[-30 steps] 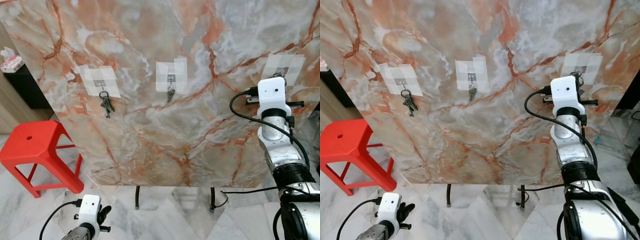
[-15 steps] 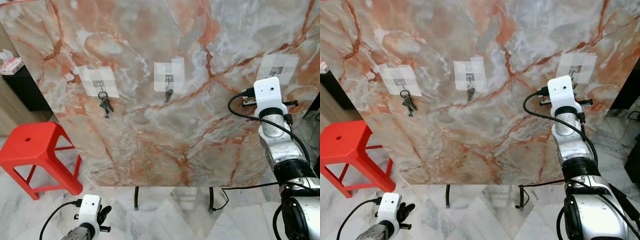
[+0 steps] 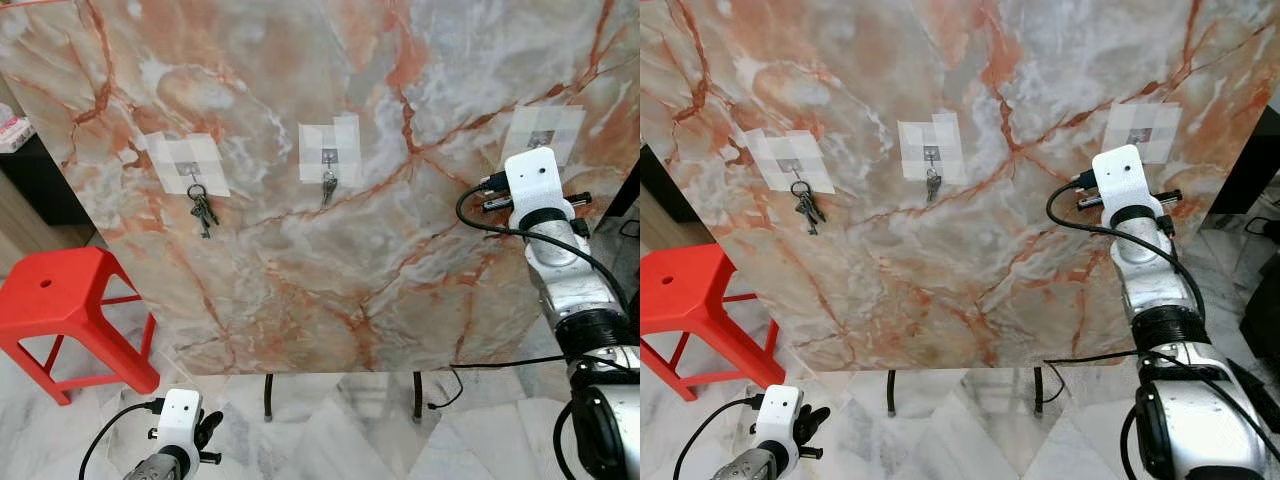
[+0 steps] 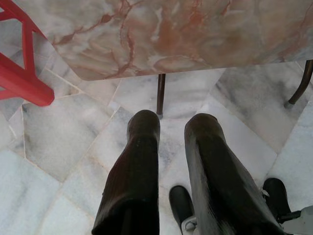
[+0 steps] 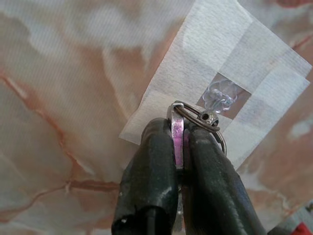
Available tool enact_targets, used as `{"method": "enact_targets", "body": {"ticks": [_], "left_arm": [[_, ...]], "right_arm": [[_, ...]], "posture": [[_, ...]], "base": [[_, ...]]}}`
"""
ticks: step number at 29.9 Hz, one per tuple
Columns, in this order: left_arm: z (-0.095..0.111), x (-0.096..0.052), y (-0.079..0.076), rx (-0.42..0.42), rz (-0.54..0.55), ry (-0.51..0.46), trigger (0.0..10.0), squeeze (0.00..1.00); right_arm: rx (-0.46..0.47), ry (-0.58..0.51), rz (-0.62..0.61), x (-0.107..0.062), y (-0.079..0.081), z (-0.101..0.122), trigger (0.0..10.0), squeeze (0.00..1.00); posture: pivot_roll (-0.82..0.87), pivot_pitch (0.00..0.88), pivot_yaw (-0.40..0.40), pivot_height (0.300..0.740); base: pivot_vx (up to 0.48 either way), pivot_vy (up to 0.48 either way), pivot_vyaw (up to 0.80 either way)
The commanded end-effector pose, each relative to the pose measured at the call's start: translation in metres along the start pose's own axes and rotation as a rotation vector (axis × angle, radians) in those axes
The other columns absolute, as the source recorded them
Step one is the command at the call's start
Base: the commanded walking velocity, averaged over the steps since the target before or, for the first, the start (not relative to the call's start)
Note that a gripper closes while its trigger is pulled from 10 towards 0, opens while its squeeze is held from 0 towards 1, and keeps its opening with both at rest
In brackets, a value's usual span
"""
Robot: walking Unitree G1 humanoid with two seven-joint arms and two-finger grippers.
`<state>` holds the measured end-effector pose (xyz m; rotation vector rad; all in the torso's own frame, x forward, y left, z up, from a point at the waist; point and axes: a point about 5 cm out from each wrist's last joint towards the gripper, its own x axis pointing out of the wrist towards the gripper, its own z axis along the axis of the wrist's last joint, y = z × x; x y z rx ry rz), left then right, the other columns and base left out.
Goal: Hang keys on a hook
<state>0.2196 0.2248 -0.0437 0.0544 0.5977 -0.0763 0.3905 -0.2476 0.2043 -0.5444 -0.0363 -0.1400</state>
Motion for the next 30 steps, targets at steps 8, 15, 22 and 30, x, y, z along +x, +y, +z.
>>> {"method": "enact_targets", "body": {"ticks": [8, 15, 22, 30], "left_arm": [[-0.002, -0.003, 0.003, 0.025, -0.014, 0.005, 10.0, 0.0], [-0.004, -0.003, 0.003, 0.025, -0.02, 0.004, 10.0, 0.0], [-0.005, -0.004, 0.002, 0.03, -0.026, 0.009, 10.0, 0.0], [-0.003, -0.003, 0.001, 0.034, -0.031, 0.006, 10.0, 0.0]], "right_arm": [[-0.056, -0.1, 0.019, 0.003, -0.016, 0.021, 10.0, 0.0], [0.074, -0.015, -0.079, -0.015, 0.001, -0.007, 10.0, 0.0], [0.365, 0.214, -0.303, -0.062, 0.031, -0.063, 10.0, 0.0], [0.645, 0.229, -0.469, -0.074, 0.043, -0.062, 10.0, 0.0]], "posture": [[0.09, 0.064, 0.047, 0.74], [0.1, 0.066, 0.045, 0.74], [0.09, 0.066, 0.048, 0.74], [0.09, 0.059, 0.051, 0.74]], "base": [[0.0, 0.0, 0.0], [0.0, 0.0, 0.0], [0.0, 0.0, 0.0], [0.0, 0.0, 0.0]]}}
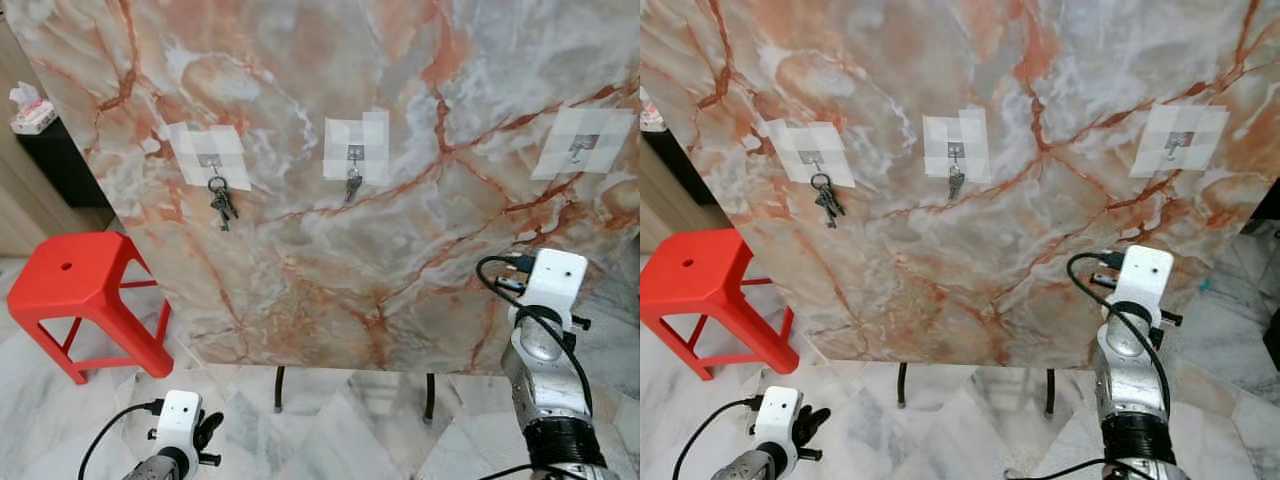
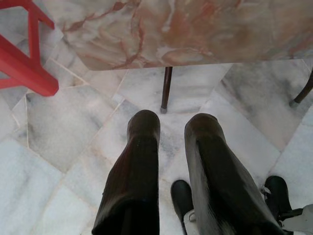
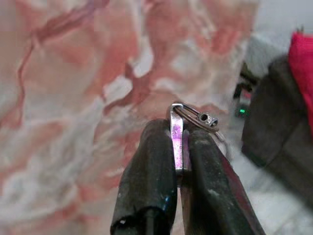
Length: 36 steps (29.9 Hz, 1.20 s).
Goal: Hang keys on a hook
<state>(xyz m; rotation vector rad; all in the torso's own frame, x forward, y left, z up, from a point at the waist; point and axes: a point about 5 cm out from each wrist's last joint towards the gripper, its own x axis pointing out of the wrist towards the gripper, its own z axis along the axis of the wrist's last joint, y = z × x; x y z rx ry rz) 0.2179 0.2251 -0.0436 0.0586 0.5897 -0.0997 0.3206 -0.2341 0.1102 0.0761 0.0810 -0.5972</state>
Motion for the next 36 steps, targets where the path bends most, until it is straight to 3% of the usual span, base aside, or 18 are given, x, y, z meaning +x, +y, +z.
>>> {"method": "enact_targets", "body": {"ticks": [1, 4, 9, 10, 12, 14, 16, 17, 20, 21, 23, 26, 27, 28, 29, 30, 32, 36], "left_arm": [[-0.002, -0.001, 0.001, 0.023, -0.01, 0.013, 10.0, 0.0], [-0.001, -0.001, 0.002, 0.027, -0.008, 0.009, 10.0, 0.0], [0.0, 0.0, 0.002, 0.027, -0.008, 0.006, 10.0, 0.0], [0.001, 0.0, 0.002, 0.026, -0.008, 0.005, 10.0, 0.0], [0.001, 0.0, 0.002, 0.029, -0.01, 0.005, 10.0, 0.0], [0.001, 0.0, 0.001, 0.03, -0.011, 0.005, 10.0, 0.0], [0.001, 0.0, 0.001, 0.031, -0.012, 0.006, 10.0, 0.0], [0.001, 0.0, 0.001, 0.031, -0.012, 0.006, 10.0, 0.0], [0.001, 0.0, 0.0, 0.029, -0.015, 0.005, 10.0, 0.0], [0.001, 0.001, 0.0, 0.028, -0.015, 0.004, 10.0, 0.0], [0.001, 0.001, -0.001, 0.028, -0.016, 0.002, 10.0, 0.0], [0.001, 0.001, -0.001, 0.028, -0.016, 0.001, 10.0, 0.0], [0.002, 0.001, 0.0, 0.028, -0.015, 0.0, 10.0, 0.0], [0.002, 0.001, 0.001, 0.027, -0.013, -0.001, 10.0, 0.0], [0.002, 0.001, 0.001, 0.027, -0.013, -0.001, 10.0, 0.0], [0.002, 0.0, 0.001, 0.027, -0.011, -0.001, 10.0, 0.0], [0.002, 0.0, 0.002, 0.026, -0.01, -0.001, 10.0, 0.0], [0.002, 0.001, 0.0, 0.022, -0.011, -0.002, 10.0, 0.0]], "right_arm": [[0.112, -0.046, -0.034, 0.002, 0.003, 0.016, 10.0, 0.0], [0.306, 0.007, -0.061, -0.001, 0.009, 0.019, 10.0, 0.0], [0.427, 0.038, -0.068, -0.001, 0.011, 0.018, 10.0, 0.0], [0.594, 0.125, -0.08, -0.001, 0.014, 0.011, 10.0, 0.0], [0.767, 0.22, -0.079, -0.001, 0.017, 0.003, 10.0, 0.0], [0.746, 0.28, -0.064, -0.001, 0.02, -0.007, 10.0, 0.0], [0.554, 0.373, -0.003, -0.002, 0.023, -0.024, 10.0, 0.0], [0.554, 0.373, -0.003, -0.002, 0.023, -0.024, 10.0, 0.0], [0.086, 0.46, 0.156, -0.012, 0.018, -0.064, 10.0, 0.0], [-0.127, 0.463, 0.218, -0.016, 0.016, -0.076, 10.0, 0.0], [-0.396, 0.498, 0.34, -0.026, 0.007, -0.099, 10.0, 0.0], [-0.397, 0.61, 0.408, -0.037, 0.0, -0.118, 10.0, 0.0], [-0.69, 0.617, 0.504, -0.043, -0.014, -0.132, 10.0, 0.0], [-0.845, 0.612, 0.565, -0.046, -0.022, -0.137, 10.0, 0.0], [-0.845, 0.612, 0.565, -0.046, -0.022, -0.137, 10.0, 0.0], [-0.968, 0.643, 0.649, -0.051, -0.029, -0.144, 10.0, 0.0], [-1.087, 0.74, 0.792, -0.062, -0.042, -0.156, 10.0, 0.0], [-1.351, 0.795, 0.889, -0.062, -0.068, -0.159, 10.0, 0.0]], "posture": [[0.09, 0.058, 0.051, 0.74], [0.09, 0.054, 0.051, 0.74], [0.1, 0.047, 0.049, 0.74], [0.1, 0.046, 0.05, 0.74], [0.1, 0.044, 0.05, 0.74], [0.1, 0.039, 0.049, 0.74], [0.09, 0.037, 0.048, 0.74], [0.09, 0.037, 0.048, 0.74], [0.09, 0.035, 0.044, 0.74], [0.09, 0.034, 0.043, 0.74], [0.09, 0.036, 0.043, 0.74], [0.09, 0.036, 0.043, 0.74], [0.09, 0.046, 0.042, 0.74], [0.09, 0.05, 0.042, 0.74], [0.09, 0.05, 0.042, 0.74], [0.09, 0.05, 0.042, 0.74], [0.08, 0.055, 0.041, 0.74], [0.08, 0.06, 0.038, 0.74]], "base": [[0.0, 0.0, 0.0], [0.0, 0.0, 0.0], [0.0, 0.0, 0.0], [0.0, 0.0, 0.0], [0.0, 0.0, 0.0], [0.0, 0.0, 0.0], [0.0, 0.0, 0.0], [0.0, 0.0, 0.0], [0.0, 0.0, 0.0], [0.0, 0.0, 0.0], [0.0, 0.0, 0.0], [0.0, 0.0, 0.0], [0.0, 0.0, 0.0], [0.0, 0.0, 0.0], [0.0, 0.0, 0.0], [0.0, 0.0, 0.0], [0.0, 0.0, 0.0], [0.0, 0.0, 0.0]]}}
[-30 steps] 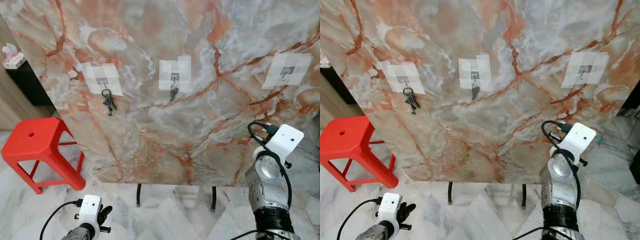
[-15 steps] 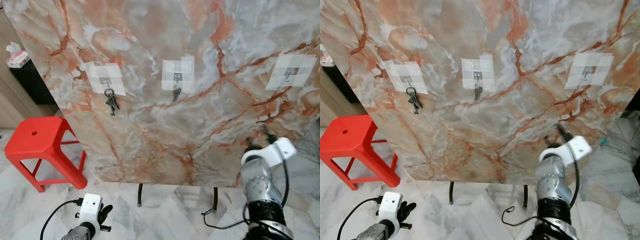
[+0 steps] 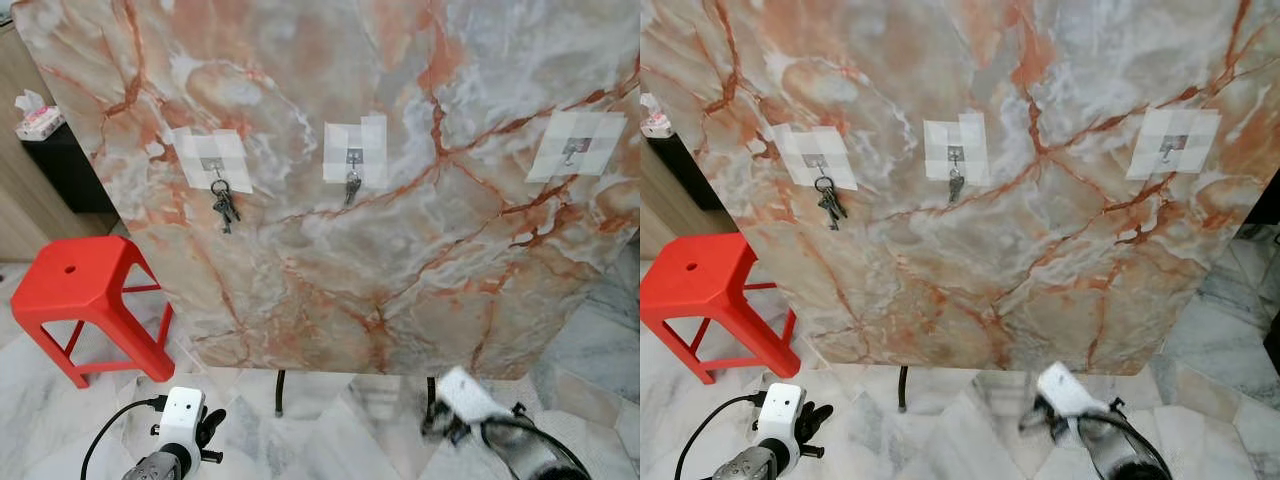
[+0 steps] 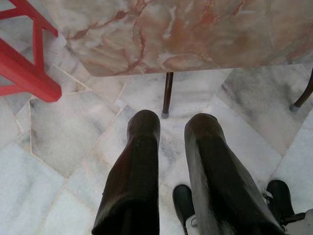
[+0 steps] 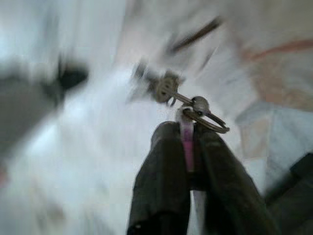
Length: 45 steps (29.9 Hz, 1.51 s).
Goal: Hang keys on a hook
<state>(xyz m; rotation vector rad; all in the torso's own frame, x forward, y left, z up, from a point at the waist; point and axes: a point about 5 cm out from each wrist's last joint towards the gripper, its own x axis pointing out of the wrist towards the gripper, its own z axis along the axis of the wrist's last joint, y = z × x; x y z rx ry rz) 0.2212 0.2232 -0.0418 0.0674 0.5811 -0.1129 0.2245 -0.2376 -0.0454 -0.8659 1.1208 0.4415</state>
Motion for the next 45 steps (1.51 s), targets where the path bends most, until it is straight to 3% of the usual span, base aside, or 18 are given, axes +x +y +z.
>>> {"method": "enact_targets", "body": {"ticks": [1, 5, 9, 16, 20, 21, 22, 24, 25, 26, 27, 30, 33, 36, 39, 45], "left_arm": [[-0.001, -0.001, 0.001, 0.008, -0.003, 0.006, 10.0, 0.0], [-0.001, 0.0, -0.001, 0.004, -0.006, 0.004, 10.0, 0.0], [-0.001, 0.0, -0.001, 0.001, -0.007, 0.003, 10.0, 0.0], [-0.001, 0.001, -0.003, -0.003, -0.007, 0.003, 10.0, 0.0], [-0.001, 0.001, -0.005, -0.018, -0.006, 0.003, 10.0, 0.0], [-0.002, 0.001, -0.005, -0.016, -0.005, 0.003, 10.0, 0.0], [-0.002, 0.001, -0.005, -0.016, -0.005, 0.003, 10.0, 0.0], [-0.001, 0.001, -0.006, -0.014, -0.005, 0.002, 10.0, 0.0], [-0.001, 0.001, -0.006, -0.016, -0.004, 0.001, 10.0, 0.0], [-0.001, 0.001, -0.006, -0.016, -0.003, 0.001, 10.0, 0.0], [-0.002, 0.001, -0.005, -0.016, -0.001, 0.001, 10.0, 0.0], [-0.002, 0.0, -0.003, -0.016, 0.002, 0.002, 10.0, 0.0], [-0.001, 0.0, -0.003, -0.017, 0.005, 0.001, 10.0, 0.0], [-0.001, 0.0, -0.002, -0.018, 0.007, 0.0, 10.0, 0.0], [0.001, 0.002, -0.004, -0.015, 0.003, -0.005, 10.0, 0.0], [0.001, 0.002, -0.006, -0.013, -0.001, -0.005, 10.0, 0.0]], "right_arm": [[-0.124, 0.044, 0.036, -0.001, -0.002, -0.009, 10.0, 0.0], [-0.206, 0.056, 0.081, -0.003, -0.008, -0.009, 10.0, 0.0], [-0.415, 0.064, 0.253, -0.005, 0.001, -0.01, 10.0, 0.0], [-0.498, 0.051, 0.438, -0.009, 0.014, -0.015, 10.0, 0.0], [-0.384, 0.092, 0.348, -0.003, 0.013, -0.024, 10.0, 0.0], [-0.306, 0.115, 0.3, 0.0, 0.014, -0.029, 10.0, 0.0], [-0.306, 0.115, 0.3, 0.0, 0.014, -0.029, 10.0, 0.0], [0.011, 0.066, 0.203, 0.005, 0.021, -0.026, 10.0, 0.0], [0.064, 0.067, 0.194, 0.005, 0.022, -0.027, 10.0, 0.0], [0.048, 0.076, 0.188, 0.005, 0.023, -0.028, 10.0, 0.0], [-0.072, 0.126, 0.192, 0.005, 0.026, -0.036, 10.0, 0.0], [-0.296, 0.215, 0.269, 0.003, 0.03, -0.05, 10.0, 0.0], [-0.454, 0.239, 0.346, 0.001, 0.031, -0.056, 10.0, 0.0], [-0.525, 0.254, 0.366, 0.0, 0.029, -0.059, 10.0, 0.0], [-0.636, 0.277, 0.231, -0.003, 0.001, -0.057, 10.0, 0.0], [-0.686, 0.282, 0.088, -0.007, -0.028, -0.046, 10.0, 0.0]], "posture": [[0.08, 0.064, 0.037, 0.74], [0.08, 0.068, 0.037, 0.74], [0.08, 0.072, 0.035, 0.74], [0.07, 0.075, 0.032, 0.74], [0.06, 0.073, 0.027, 0.74], [0.07, 0.073, 0.024, 0.74], [0.07, 0.073, 0.024, 0.74], [0.07, 0.074, 0.02, 0.74], [0.07, 0.074, 0.021, 0.74], [0.07, 0.074, 0.021, 0.74], [0.08, 0.076, 0.021, 0.74], [0.07, 0.078, 0.023, 0.74], [0.07, 0.078, 0.023, 0.74], [0.07, 0.077, 0.022, 0.74], [0.07, 0.077, 0.022, 0.74], [0.06, 0.078, 0.022, 0.74]], "base": [[0.0, 0.0, 0.0], [0.0, 0.0, 0.0], [0.0, 0.0, 0.0], [0.0, 0.0, 0.0], [0.0, 0.0, 0.0], [0.0, 0.0, 0.0], [0.0, 0.0, 0.0], [0.0, 0.0, 0.0], [0.0, 0.0, 0.0], [0.0, 0.0, 0.0], [0.0, 0.0, 0.0], [0.0, 0.0, 0.0], [0.0, 0.0, 0.0], [0.0, 0.0, 0.0], [0.0, 0.0, 0.0], [0.0, 0.0, 0.0]]}}
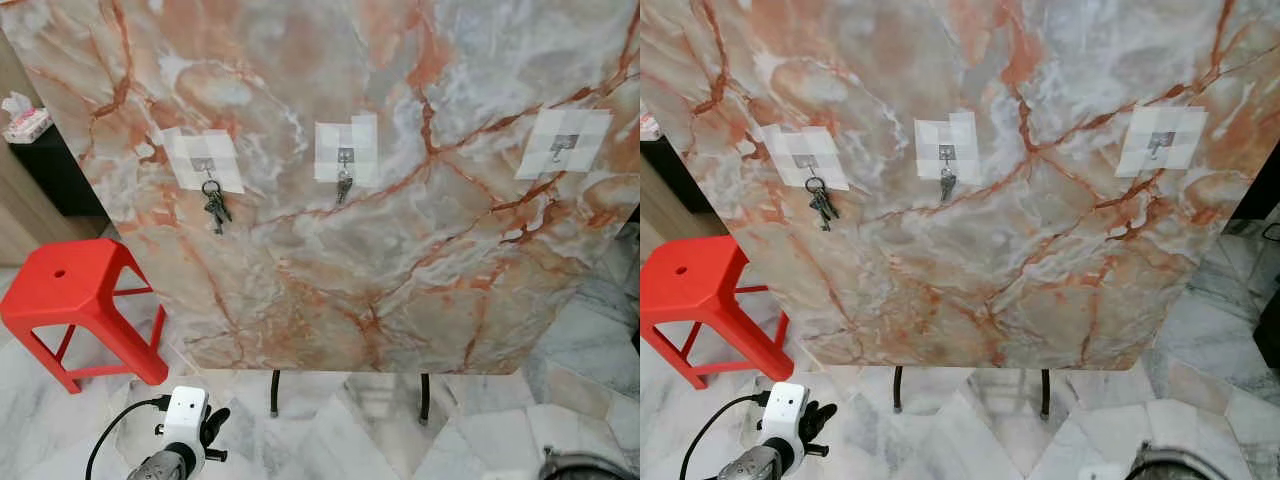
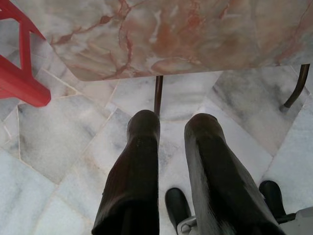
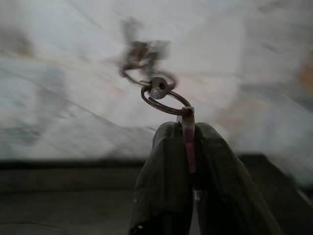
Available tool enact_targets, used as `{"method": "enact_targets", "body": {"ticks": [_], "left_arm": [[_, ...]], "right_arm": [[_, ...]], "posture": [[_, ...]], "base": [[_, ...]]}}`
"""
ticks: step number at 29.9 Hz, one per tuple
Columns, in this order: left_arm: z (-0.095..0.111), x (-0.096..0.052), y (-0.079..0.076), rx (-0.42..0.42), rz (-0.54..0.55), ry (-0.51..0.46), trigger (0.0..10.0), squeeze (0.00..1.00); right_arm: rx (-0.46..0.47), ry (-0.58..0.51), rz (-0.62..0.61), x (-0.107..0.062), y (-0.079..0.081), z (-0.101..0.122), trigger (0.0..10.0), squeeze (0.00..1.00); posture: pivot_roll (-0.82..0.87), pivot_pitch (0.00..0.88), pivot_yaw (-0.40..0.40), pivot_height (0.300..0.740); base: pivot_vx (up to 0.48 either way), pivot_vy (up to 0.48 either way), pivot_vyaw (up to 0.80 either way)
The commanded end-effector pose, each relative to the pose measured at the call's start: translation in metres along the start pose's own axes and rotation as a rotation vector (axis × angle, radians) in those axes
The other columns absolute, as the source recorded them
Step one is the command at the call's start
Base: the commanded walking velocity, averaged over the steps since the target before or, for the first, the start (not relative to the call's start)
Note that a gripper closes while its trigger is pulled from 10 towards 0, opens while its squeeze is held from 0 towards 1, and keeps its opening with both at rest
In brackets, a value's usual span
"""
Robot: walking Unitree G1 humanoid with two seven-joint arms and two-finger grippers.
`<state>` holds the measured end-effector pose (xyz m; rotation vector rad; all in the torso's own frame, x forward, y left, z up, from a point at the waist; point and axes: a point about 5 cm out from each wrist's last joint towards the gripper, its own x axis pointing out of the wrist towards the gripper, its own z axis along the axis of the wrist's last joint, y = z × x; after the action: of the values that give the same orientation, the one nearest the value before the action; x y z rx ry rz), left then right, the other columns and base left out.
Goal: Hang keys on a hook
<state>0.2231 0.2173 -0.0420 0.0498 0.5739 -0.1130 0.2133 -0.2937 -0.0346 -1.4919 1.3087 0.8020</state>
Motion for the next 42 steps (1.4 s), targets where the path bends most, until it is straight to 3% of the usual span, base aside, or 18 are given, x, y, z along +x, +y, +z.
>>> {"method": "enact_targets", "body": {"ticks": [1, 4, 6, 8, 9, 10, 11, 12, 13, 17, 18, 21, 22, 25, 27, 34, 35, 42], "left_arm": [[-0.001, 0.0, 0.0, 0.005, 0.004, 0.004, 10.0, 0.0], [-0.001, 0.0, 0.0, 0.008, 0.008, 0.009, 10.0, 0.0], [-0.001, 0.0, 0.0, 0.009, 0.007, 0.009, 10.0, 0.0], [-0.001, 0.0, 0.0, 0.009, 0.008, 0.009, 10.0, 0.0], [-0.001, 0.0, 0.0, 0.009, 0.008, 0.009, 10.0, 0.0], [-0.001, 0.0, 0.0, 0.009, 0.009, 0.007, 10.0, 0.0], [-0.001, 0.0, 0.0, 0.009, 0.01, 0.006, 10.0, 0.0], [-0.001, 0.0, 0.0, 0.009, 0.01, 0.006, 10.0, 0.0], [-0.001, 0.0, 0.0, 0.009, 0.01, 0.006, 10.0, 0.0], [-0.001, 0.0, 0.0, 0.012, 0.008, 0.006, 10.0, 0.0], [-0.001, 0.0, 0.0, 0.012, 0.008, 0.006, 10.0, 0.0], [-0.001, 0.0, 0.0, 0.013, 0.007, 0.006, 10.0, 0.0], [-0.001, 0.0, 0.0, 0.013, 0.007, 0.006, 10.0, 0.0], [0.0, 0.0, 0.001, 0.014, 0.008, 0.004, 10.0, 0.0], [0.0, 0.0, 0.001, 0.014, 0.008, 0.004, 10.0, 0.0], [0.001, 0.0, 0.002, 0.013, 0.008, 0.001, 10.0, 0.0], [0.001, 0.0, 0.001, 0.012, 0.006, 0.0, 10.0, 0.0], [0.002, 0.001, 0.0, 0.007, 0.008, -0.003, 10.0, 0.0]], "right_arm": [[0.032, 0.009, -0.136, -0.006, -0.019, 0.001, 10.0, 0.0], [0.153, 0.006, -0.386, -0.023, -0.06, -0.001, 10.0, 0.0], [0.208, -0.026, -0.424, -0.026, -0.068, 0.002, 10.0, 0.0], [0.355, -0.126, -0.48, -0.034, -0.082, 0.011, 10.0, 0.0], [0.355, -0.126, -0.48, -0.034, -0.082, 0.011, 10.0, 0.0], [0.525, -0.232, -0.516, -0.04, -0.092, 0.02, 10.0, 0.0], [0.62, -0.288, -0.536, -0.044, -0.098, 0.024, 10.0, 0.0], [0.62, -0.288, -0.536, -0.044, -0.098, 0.024, 10.0, 0.0], [0.839, -0.407, -0.572, -0.053, -0.11, 0.032, 10.0, 0.0], [1.189, -0.565, -0.592, -0.065, -0.125, 0.036, 10.0, 0.0], [1.343, -0.623, -0.595, -0.071, -0.131, 0.036, 10.0, 0.0], [1.417, -0.661, -0.592, -0.074, -0.134, 0.037, 10.0, 0.0], [1.497, -0.726, -0.586, -0.079, -0.138, 0.039, 10.0, 0.0], [1.581, -0.824, -0.595, -0.088, -0.145, 0.04, 10.0, 0.0], [1.581, -0.824, -0.595, -0.088, -0.145, 0.04, 10.0, 0.0], [1.656, -0.94, -0.723, -0.115, -0.161, 0.023, 10.0, 0.0], [1.713, -0.997, -0.763, -0.128, -0.167, 0.016, 10.0, 0.0], [1.94, -1.137, -0.794, -0.148, -0.169, 0.008, 10.0, 0.0]], "posture": [[0.06, 0.078, 0.022, 0.74], [0.06, 0.079, 0.023, 0.74], [0.06, 0.077, 0.023, 0.74], [0.06, 0.077, 0.023, 0.74], [0.06, 0.077, 0.023, 0.74], [0.07, 0.072, 0.021, 0.74], [0.07, 0.072, 0.021, 0.74], [0.07, 0.072, 0.021, 0.74], [0.07, 0.066, 0.022, 0.74], [0.07, 0.059, 0.022, 0.74], [0.07, 0.054, 0.023, 0.74], [0.07, 0.054, 0.023, 0.74], [0.07, 0.051, 0.022, 0.74], [0.07, 0.051, 0.022, 0.74], [0.07, 0.051, 0.022, 0.74], [0.06, 0.055, 0.023, 0.74], [0.06, 0.055, 0.023, 0.74], [0.06, 0.056, 0.023, 0.74]], "base": [[0.0, 0.0, 0.0], [0.0, 0.0, 0.0], [0.0, 0.0, 0.0], [0.0, 0.0, 0.0], [0.0, 0.0, 0.0], [0.0, 0.0, 0.0], [0.0, 0.0, 0.0], [0.0, 0.0, 0.0], [0.0, 0.0, 0.0], [0.0, 0.0, 0.0], [0.0, 0.0, 0.0], [0.0, 0.0, 0.0], [0.0, 0.0, 0.0], [0.0, 0.0, 0.0], [0.0, 0.0, 0.0], [0.0, 0.0, 0.0], [0.0, 0.0, 0.0], [0.0, 0.0, 0.0]]}}
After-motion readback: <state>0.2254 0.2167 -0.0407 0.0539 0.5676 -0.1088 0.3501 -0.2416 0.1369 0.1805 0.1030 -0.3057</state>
